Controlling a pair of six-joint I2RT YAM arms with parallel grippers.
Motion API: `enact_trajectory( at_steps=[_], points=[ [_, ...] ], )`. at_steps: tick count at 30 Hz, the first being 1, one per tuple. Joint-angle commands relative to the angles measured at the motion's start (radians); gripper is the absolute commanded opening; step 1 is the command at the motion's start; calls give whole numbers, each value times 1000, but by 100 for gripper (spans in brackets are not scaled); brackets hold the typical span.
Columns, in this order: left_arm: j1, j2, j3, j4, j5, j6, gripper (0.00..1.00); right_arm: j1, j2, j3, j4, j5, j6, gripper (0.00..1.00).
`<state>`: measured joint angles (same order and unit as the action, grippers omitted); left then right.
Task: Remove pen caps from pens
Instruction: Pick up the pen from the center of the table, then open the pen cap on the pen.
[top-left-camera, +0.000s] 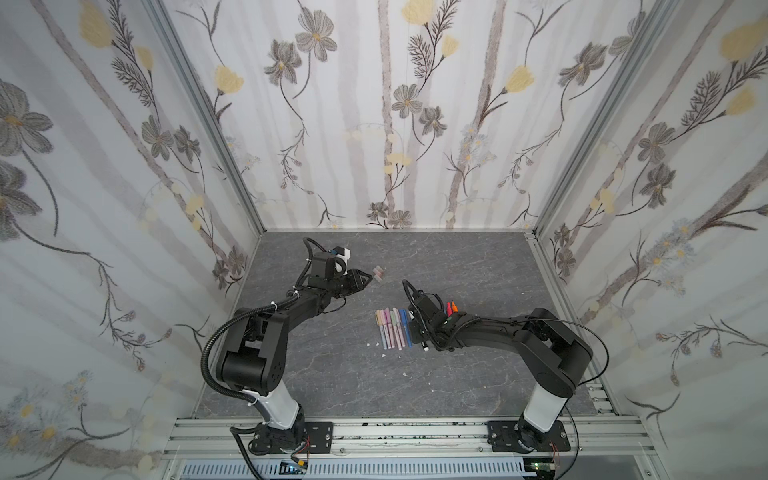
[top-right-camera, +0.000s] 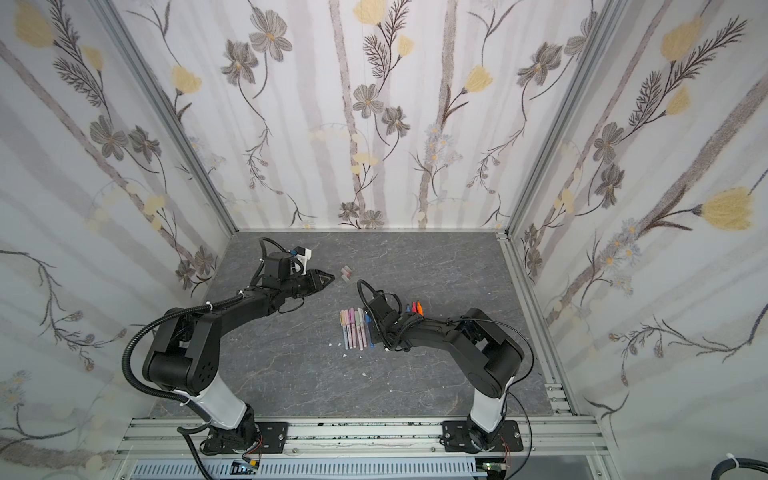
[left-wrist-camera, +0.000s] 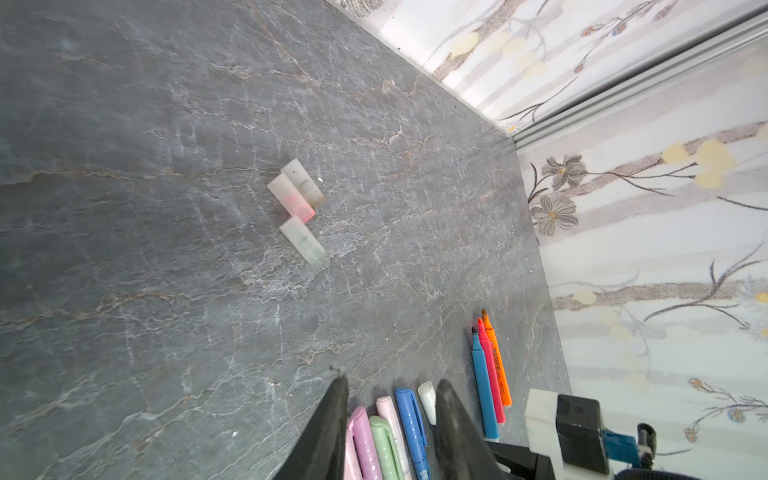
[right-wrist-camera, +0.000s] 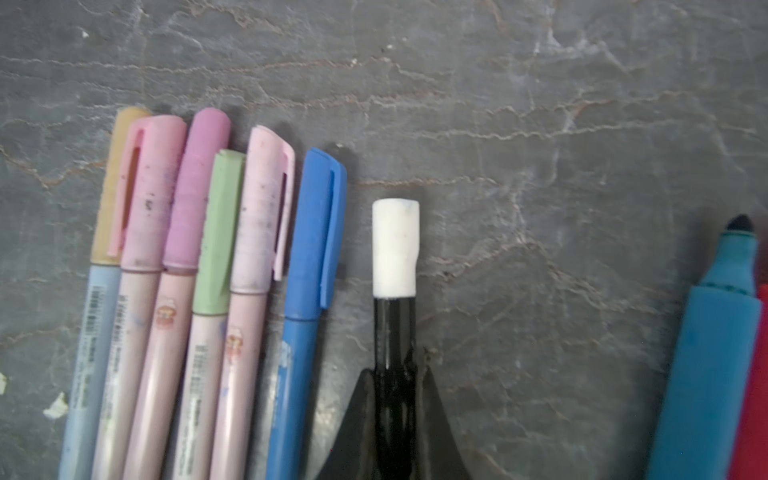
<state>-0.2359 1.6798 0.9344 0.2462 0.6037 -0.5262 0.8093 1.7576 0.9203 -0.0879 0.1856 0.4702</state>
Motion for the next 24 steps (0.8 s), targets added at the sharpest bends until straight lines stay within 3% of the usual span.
enact_trajectory(
  at_steps=[1, 11, 24],
  points=[
    [-20, -14, 8, -3, 36, 1, 35, -35, -67, -17, -18, -14, -26, 6],
    [-161, -34, -17, 116, 96, -115, 35, -143, -284, -141, 232, -250, -55, 4],
    [-269, 54, 26, 182, 81, -166, 36, -156, -294, -111, 294, -306, -44, 3]
  ],
)
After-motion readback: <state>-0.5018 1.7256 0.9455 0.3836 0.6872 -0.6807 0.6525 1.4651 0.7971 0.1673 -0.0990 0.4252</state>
